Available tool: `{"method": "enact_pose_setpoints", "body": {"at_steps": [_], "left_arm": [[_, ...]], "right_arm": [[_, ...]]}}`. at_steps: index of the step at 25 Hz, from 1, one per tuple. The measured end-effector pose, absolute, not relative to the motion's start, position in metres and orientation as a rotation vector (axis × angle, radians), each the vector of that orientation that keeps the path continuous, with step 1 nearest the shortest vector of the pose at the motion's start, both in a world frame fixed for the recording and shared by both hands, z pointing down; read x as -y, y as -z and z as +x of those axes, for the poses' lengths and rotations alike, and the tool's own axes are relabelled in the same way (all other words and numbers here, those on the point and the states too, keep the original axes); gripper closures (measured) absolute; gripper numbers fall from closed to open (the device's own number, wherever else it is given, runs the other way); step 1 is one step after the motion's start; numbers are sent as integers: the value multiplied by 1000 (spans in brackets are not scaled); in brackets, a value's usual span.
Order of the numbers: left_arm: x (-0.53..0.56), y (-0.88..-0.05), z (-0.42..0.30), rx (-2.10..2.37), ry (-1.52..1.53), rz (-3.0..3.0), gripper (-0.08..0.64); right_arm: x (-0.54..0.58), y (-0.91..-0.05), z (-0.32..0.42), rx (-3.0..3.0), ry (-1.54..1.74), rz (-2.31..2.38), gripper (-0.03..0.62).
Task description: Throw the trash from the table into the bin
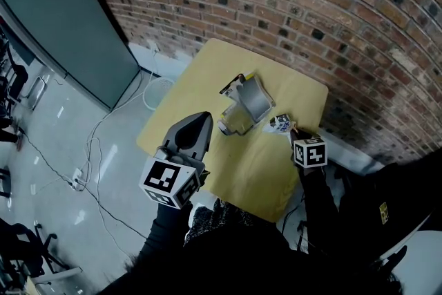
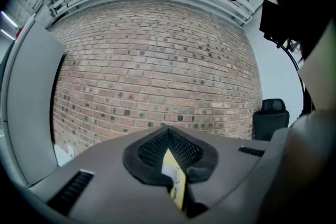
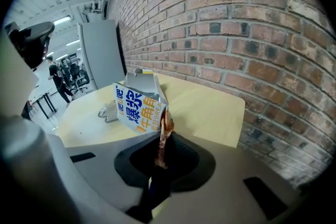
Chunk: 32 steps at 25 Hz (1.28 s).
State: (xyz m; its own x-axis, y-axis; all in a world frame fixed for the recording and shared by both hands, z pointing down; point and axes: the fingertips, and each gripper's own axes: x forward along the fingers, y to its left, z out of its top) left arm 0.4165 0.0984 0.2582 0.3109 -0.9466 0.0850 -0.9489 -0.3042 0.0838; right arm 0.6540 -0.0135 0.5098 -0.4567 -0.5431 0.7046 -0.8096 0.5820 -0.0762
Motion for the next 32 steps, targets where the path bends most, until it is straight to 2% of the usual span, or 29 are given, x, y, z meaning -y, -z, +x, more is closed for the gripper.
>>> {"method": "enact_pose_setpoints", "body": {"at_steps": [13, 32], "left_arm": [[-127, -248, 426, 1849, 4, 2424, 554], [-230, -239, 438, 2125, 23, 2236, 554]], "right_arm": [[-2, -445, 637, 2357, -501, 1083, 566], [-63, -402, 613, 2538, -410, 856, 568]]}}
